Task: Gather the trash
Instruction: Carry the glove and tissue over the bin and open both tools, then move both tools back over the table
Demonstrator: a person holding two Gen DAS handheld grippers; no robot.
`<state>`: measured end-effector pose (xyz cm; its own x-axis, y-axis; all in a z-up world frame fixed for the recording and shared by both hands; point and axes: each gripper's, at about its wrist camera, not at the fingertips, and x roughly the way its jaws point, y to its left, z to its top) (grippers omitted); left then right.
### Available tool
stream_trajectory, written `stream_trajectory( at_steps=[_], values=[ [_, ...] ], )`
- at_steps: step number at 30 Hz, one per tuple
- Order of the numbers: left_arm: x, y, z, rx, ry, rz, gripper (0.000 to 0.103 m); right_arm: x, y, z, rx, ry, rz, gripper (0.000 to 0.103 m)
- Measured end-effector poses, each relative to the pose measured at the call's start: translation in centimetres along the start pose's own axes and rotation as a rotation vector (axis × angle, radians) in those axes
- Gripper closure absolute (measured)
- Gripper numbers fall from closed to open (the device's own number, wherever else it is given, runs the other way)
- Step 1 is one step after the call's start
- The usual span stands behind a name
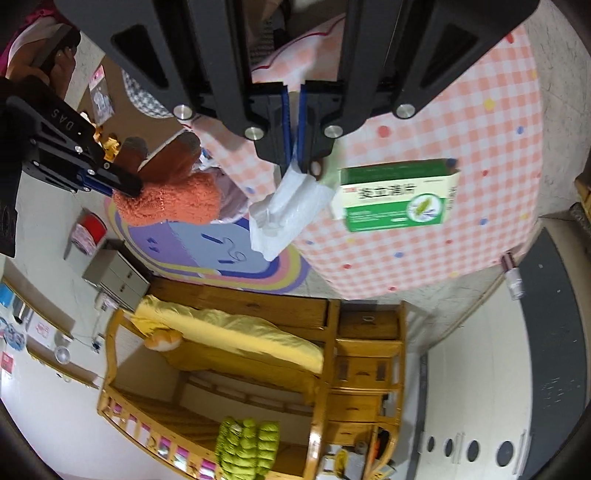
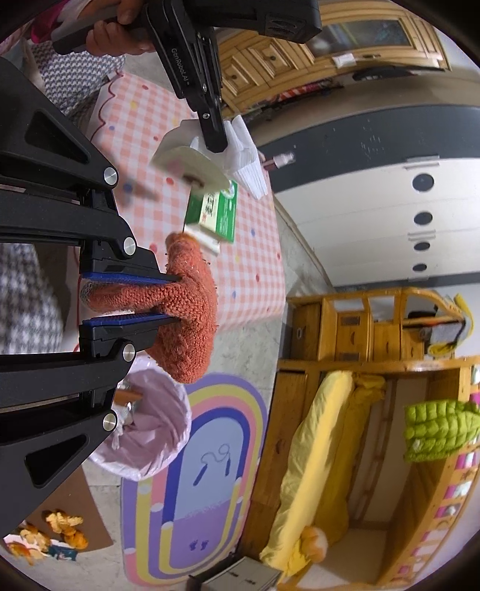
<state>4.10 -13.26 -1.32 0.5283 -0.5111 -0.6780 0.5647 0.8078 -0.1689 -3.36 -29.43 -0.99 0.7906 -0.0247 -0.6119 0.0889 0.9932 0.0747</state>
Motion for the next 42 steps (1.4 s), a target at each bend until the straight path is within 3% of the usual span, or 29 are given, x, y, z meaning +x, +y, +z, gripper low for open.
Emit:
stream_trajectory(
  at_steps=[8,16,21,23,34,36,37,38,42],
  values=[
    [3.9,-6.0,1.8,0.093,0.010,-0.074,0.102,-0.6,-6.0,-1.2,0.088,0.016,-0.142,0.089],
    [8.5,-10.3,3.2,0.154,0.036,-0.131,0.102,3.2,-11.6,-1.6,0.149,0.083,-0.248,0.088],
    [10.3,-11.1,3.5,0.166,0.056,-0.132,0.102,6.8,-14.5,-1.8,0.185,0.125,-0.261,0.078],
    [11.1,-11.3,3.5,0.168,0.068,-0.129,0.102,8.1,-15.9,-2.0,0.227,0.142,-0.246,0.064],
    [15.8,-16.0,4.8,0.229,0.100,-0.199,0.101,4.4,-18.9,-2.9,0.322,0.055,-0.259,0.064],
    [16.6,-16.8,5.2,0.243,0.103,-0.201,0.087,3.4,-19.2,-2.9,0.331,0.031,-0.266,0.064],
    [16.9,-16.9,5.3,0.245,0.104,-0.189,0.061,3.1,-19.3,-2.9,0.333,0.024,-0.267,0.064],
    [17.0,-17.0,5.5,0.238,0.089,-0.178,0.043,2.9,-19.4,-2.9,0.335,0.017,-0.269,0.064],
    [16.6,-16.3,5.5,0.225,0.069,-0.160,0.038,2.2,-19.2,-3.0,0.338,-0.002,-0.258,0.064]
  ],
)
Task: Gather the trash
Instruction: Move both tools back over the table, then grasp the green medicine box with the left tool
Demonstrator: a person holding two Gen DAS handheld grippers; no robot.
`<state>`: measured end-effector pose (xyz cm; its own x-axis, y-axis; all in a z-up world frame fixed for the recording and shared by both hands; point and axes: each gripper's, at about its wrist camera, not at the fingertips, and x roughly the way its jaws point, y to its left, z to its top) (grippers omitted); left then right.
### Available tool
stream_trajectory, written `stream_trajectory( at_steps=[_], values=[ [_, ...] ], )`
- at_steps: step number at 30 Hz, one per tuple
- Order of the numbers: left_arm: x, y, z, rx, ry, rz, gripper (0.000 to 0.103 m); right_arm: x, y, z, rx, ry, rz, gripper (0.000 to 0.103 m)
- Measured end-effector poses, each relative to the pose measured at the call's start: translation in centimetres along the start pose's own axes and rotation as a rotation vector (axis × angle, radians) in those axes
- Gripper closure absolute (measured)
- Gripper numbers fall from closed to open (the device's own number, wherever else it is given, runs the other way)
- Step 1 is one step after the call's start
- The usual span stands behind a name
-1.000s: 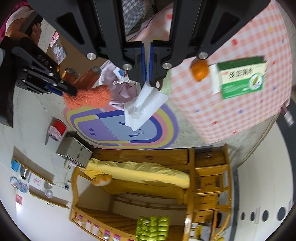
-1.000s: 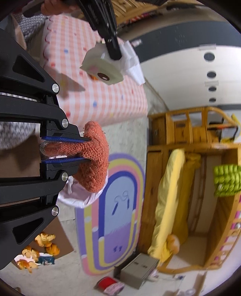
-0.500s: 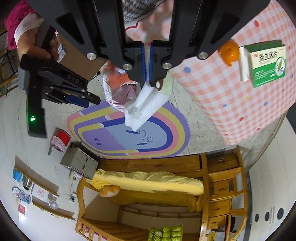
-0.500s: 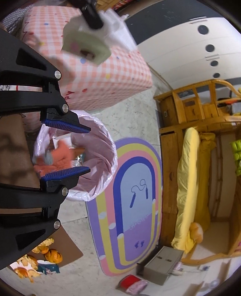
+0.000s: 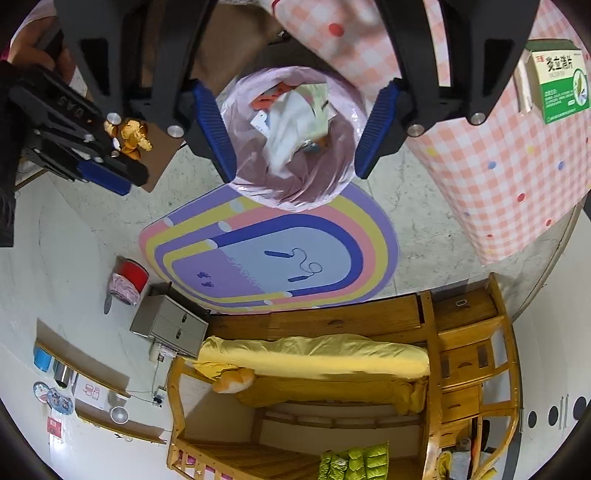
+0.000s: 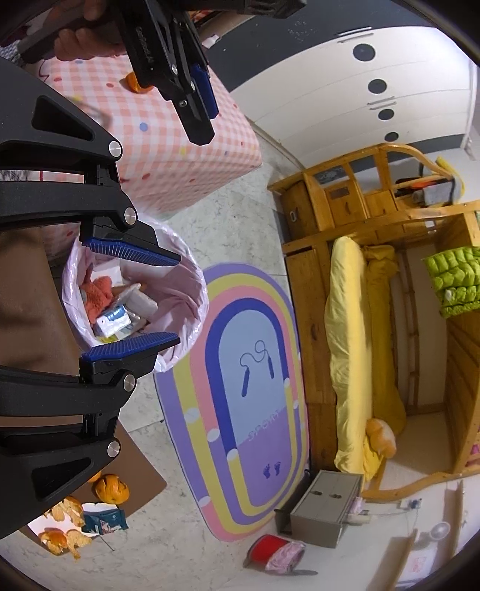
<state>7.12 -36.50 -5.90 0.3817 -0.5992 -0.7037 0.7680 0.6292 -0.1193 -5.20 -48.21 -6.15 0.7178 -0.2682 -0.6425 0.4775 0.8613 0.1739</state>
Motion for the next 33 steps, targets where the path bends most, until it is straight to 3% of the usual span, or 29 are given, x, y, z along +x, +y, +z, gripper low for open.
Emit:
stream_trajectory(
  at_steps=[6,12,18,26,33],
  values=[
    [-3.0,1.9,-2.5,-0.006,-0.010,0.102,0.035,-1.0,1.6,-0.8,-0.015,0.010,0.053,0.064],
    [-6.0,4.5,-4.4,-0.069,-0.003,0.148,0.035,-2.6,4.7,-1.4,-0.054,0.013,0.105,0.064],
    [-10.0,6.9,-6.9,-0.143,-0.048,0.184,0.034,-4.4,8.9,-2.1,-0.133,0.018,0.174,0.064],
    [-14.9,12.0,-11.0,-0.242,-0.072,0.338,0.029,-4.2,15.4,-3.3,-0.254,0.054,0.244,0.064],
    [-17.3,17.1,-14.8,-0.354,-0.048,0.455,0.027,-2.3,20.8,-3.2,-0.341,0.080,0.307,0.064]
  ],
)
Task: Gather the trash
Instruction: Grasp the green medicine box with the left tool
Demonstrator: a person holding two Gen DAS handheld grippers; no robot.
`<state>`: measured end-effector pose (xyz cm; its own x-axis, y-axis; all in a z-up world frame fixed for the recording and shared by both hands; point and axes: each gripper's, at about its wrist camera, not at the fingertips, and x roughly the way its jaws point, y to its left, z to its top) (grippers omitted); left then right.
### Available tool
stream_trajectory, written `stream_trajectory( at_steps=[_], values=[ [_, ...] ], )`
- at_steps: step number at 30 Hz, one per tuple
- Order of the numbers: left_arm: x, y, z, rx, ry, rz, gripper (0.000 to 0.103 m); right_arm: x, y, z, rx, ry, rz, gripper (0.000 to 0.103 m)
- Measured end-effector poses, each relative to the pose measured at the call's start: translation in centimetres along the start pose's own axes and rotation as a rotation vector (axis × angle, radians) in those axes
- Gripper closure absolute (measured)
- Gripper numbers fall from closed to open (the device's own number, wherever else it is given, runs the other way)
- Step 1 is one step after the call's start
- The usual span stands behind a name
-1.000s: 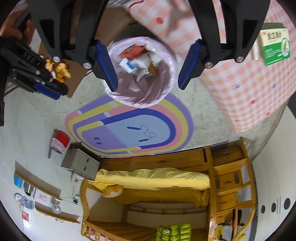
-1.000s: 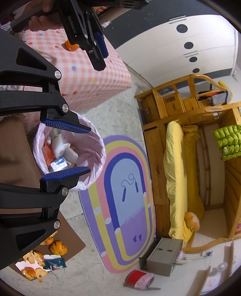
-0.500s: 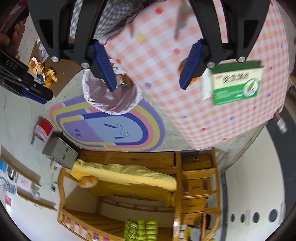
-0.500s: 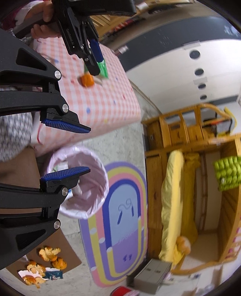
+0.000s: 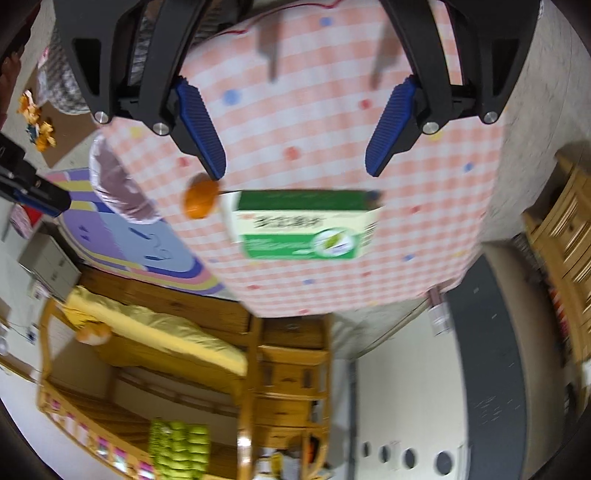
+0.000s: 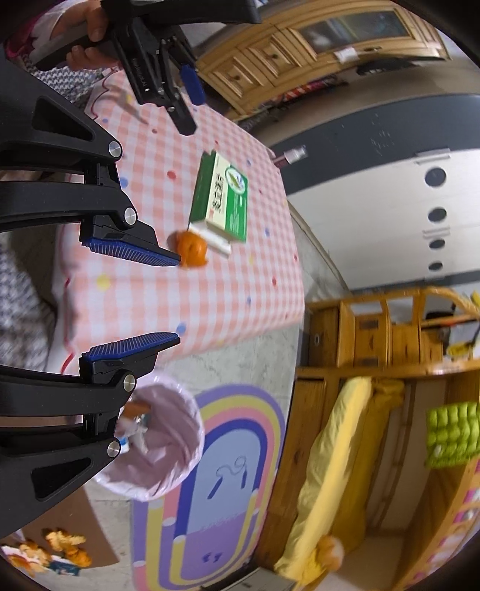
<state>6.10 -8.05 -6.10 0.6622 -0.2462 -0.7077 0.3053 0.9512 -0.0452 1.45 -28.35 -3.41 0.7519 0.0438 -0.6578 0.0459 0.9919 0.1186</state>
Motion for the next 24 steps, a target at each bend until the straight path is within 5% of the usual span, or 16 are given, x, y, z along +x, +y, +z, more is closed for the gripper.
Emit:
stream_trajectory(
  at_steps=[4,13,24],
  values=[
    [0.5,2.7,-0.3,-0.045,0.013,0.049,0.027,2.5,1.9,1.4,-0.040,0.013,0.020,0.066],
    [3.9,5.8,0.3,-0.093,0.059,0.082,0.027,9.9,5.0,4.2,-0.132,0.074,0.049,0.091],
    [9.0,6.3,1.7,-0.102,0.112,0.065,0.027,17.3,5.6,7.5,-0.139,0.133,0.048,0.092]
  ],
)
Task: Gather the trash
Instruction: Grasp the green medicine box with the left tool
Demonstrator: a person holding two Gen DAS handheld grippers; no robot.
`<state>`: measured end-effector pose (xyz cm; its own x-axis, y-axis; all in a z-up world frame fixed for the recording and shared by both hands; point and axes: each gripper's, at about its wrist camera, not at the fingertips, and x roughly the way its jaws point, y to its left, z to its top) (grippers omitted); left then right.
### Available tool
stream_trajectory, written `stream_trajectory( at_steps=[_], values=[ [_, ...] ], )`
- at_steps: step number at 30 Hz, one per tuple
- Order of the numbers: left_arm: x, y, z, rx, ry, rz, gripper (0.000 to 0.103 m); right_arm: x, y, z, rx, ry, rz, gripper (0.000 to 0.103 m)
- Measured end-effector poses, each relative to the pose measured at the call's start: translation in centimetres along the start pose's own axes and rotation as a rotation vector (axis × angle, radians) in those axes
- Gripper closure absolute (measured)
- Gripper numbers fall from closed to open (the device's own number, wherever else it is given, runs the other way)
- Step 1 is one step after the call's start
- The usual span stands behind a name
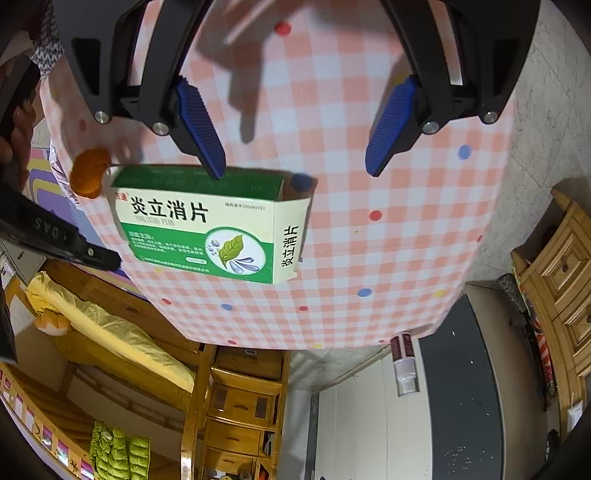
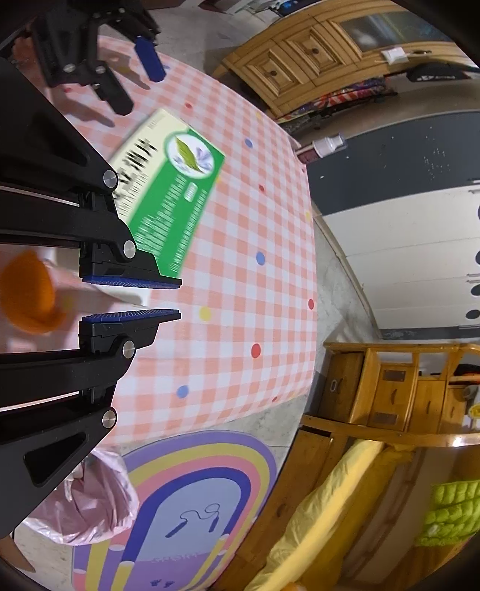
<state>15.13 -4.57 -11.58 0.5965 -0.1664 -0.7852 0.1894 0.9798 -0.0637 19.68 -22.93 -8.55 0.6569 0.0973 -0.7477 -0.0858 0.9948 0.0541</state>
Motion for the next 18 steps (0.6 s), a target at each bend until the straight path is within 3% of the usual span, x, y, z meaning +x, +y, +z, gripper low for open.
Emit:
stream_trajectory(
  at_steps=[9,18],
  values=[
    [3.0,1.4,3.0,-0.037,0.010,0.041,0.027,2.9,0.6,1.0,-0.030,0.094,0.027,0.092],
    [2.9,3.1,4.4,-0.046,-0.005,0.086,0.027,0.9,5.6,-2.1,-0.104,0.142,0.114,0.092]
  ],
)
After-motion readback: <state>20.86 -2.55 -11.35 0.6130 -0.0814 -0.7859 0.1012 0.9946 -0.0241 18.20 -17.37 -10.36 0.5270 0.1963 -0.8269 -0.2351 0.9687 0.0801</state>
